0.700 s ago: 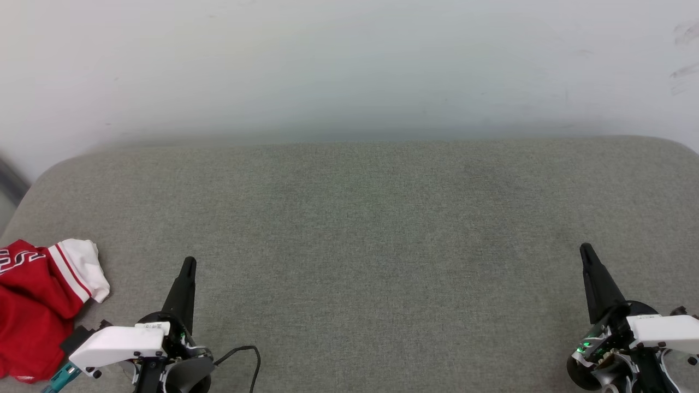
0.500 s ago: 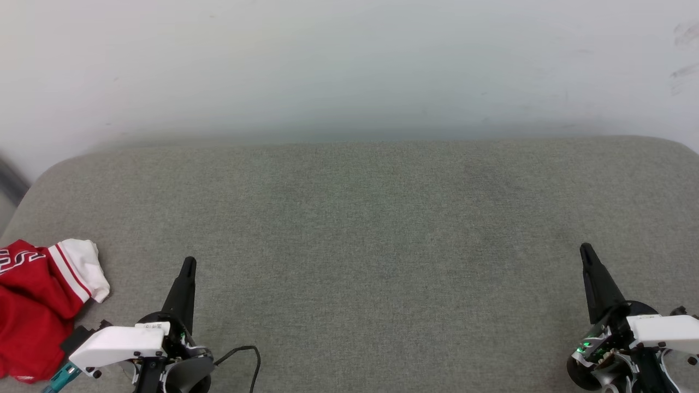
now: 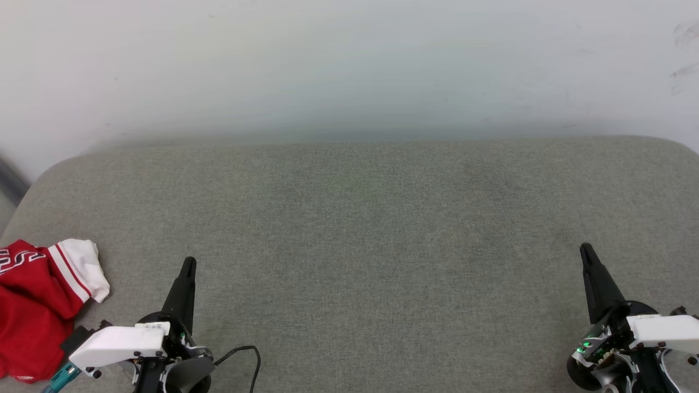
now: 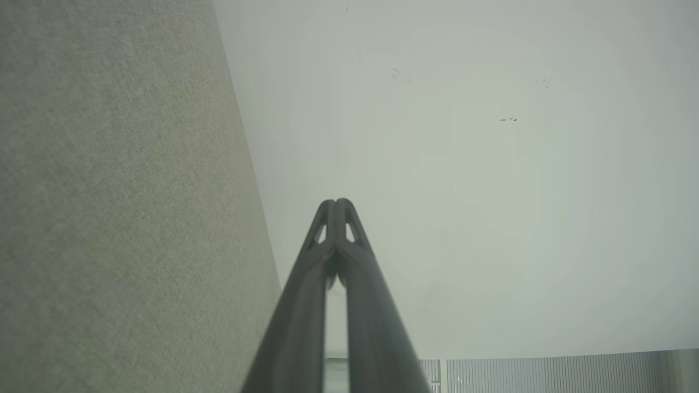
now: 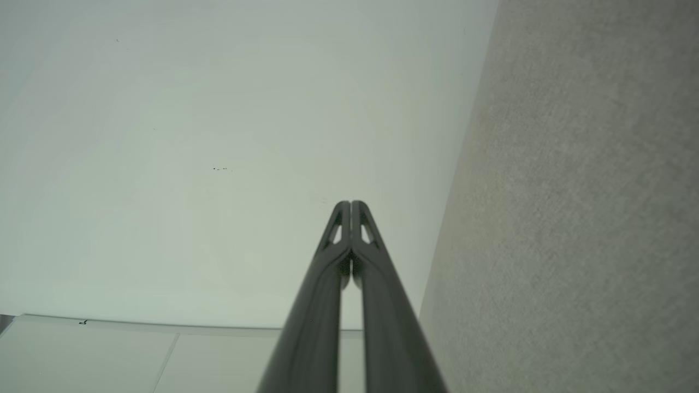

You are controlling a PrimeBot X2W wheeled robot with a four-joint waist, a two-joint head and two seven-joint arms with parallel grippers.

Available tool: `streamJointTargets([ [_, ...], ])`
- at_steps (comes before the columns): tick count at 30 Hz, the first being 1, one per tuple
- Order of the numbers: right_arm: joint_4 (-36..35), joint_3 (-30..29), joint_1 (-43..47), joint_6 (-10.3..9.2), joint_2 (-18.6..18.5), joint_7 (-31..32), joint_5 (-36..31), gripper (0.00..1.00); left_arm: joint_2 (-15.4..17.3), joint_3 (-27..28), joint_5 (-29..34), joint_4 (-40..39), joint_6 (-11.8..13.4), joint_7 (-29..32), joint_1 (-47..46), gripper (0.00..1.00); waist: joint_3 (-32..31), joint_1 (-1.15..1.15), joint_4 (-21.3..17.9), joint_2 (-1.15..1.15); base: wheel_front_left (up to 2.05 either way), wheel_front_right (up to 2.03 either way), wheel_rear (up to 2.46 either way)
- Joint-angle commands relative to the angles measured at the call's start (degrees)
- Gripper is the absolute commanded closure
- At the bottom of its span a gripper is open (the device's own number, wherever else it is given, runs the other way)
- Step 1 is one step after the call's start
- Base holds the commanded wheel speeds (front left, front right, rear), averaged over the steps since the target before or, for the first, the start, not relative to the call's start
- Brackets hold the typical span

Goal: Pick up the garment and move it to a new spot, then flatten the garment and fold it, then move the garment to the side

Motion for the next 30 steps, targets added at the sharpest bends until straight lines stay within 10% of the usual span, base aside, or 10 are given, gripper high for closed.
streamJointTargets([
  [1, 0.06, 0.04, -0.74, -0.02, 0.22, 0.0, -0.24, 1.0, -0.13, 0.08, -0.02, -0.02, -0.11, -0.03, -0.3, 1.0, 0.0, 0.0, 0.0, 0.0, 0.0, 0.0, 0.0],
  [2, 0.0, 0.0, 0.0, 0.0, 0.0, 0.0, 0.0, 0.0, 0.0, 0.0, 0.0, 0.0, 0.0, 0.0, 0.0, 0.0, 0.0, 0.0, 0.0, 0.0, 0.0, 0.0, 0.0],
  [30, -5.43, 1.92, 1.83, 0.0, -0.36, -7.0, -15.93, 0.0, -0.02, -7.08, 10.07, -4.64, 0.03, -7.02, -1.08, 0.0, 0.07, 0.0, 0.43, 0.0, 0.0, 0.0, 0.0],
])
